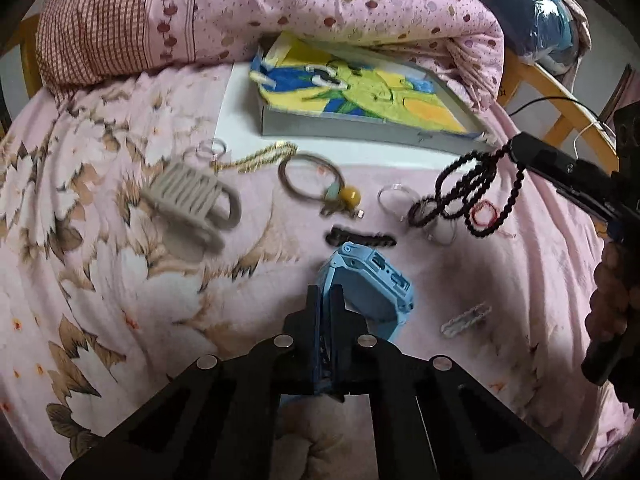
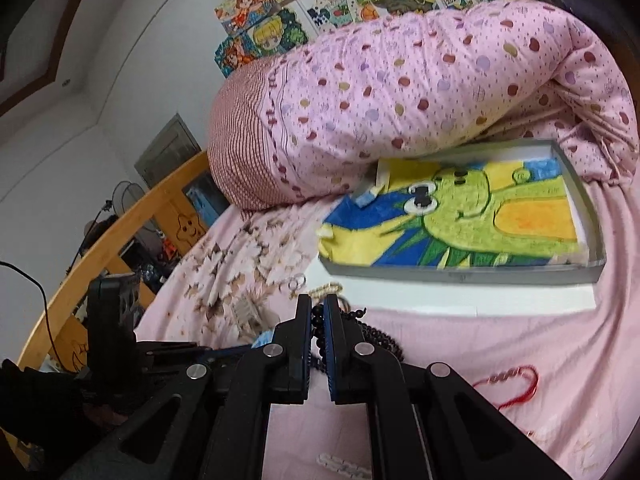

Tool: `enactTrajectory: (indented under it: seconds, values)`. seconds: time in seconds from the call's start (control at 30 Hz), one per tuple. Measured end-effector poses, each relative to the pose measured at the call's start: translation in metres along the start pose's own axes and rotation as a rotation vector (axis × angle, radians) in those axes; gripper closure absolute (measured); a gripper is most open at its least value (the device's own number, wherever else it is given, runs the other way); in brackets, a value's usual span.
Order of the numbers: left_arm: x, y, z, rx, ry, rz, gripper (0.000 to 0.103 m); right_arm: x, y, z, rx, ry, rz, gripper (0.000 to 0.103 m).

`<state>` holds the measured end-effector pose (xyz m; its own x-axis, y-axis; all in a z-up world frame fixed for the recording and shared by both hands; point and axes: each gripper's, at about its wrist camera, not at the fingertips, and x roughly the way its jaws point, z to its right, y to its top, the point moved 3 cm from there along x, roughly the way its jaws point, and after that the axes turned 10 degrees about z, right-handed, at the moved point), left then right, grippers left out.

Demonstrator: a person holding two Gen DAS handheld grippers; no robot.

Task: Organize jewelry
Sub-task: 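Lower the watch into the grey tray with the left tool while the right tool drops the beads there, then open both tools and pull them back from the grey tray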

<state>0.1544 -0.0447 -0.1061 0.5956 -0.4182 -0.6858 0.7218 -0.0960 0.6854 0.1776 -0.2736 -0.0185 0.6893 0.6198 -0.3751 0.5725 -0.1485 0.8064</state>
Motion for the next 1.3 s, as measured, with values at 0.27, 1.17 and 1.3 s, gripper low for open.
enactTrajectory:
  seconds: [0.27, 1.17, 1.3]
  values:
    - [-0.002, 0.067, 0.013, -0.065, -0.023, 0.128, 0.101, 0.008, 0.046, 0.009, -0.041, 0.011, 0.047, 0.097]
    - [0.156, 0.168, -0.015, -0.203, 0.029, -0.042, 0.1, 0.118, 0.055, 0.15, 0.086, -0.262, -0.105, 0.096]
    - [0.157, 0.168, -0.017, -0.217, 0.017, -0.035, 0.097, 0.112, 0.054, 0.145, 0.029, -0.299, -0.103, 0.073]
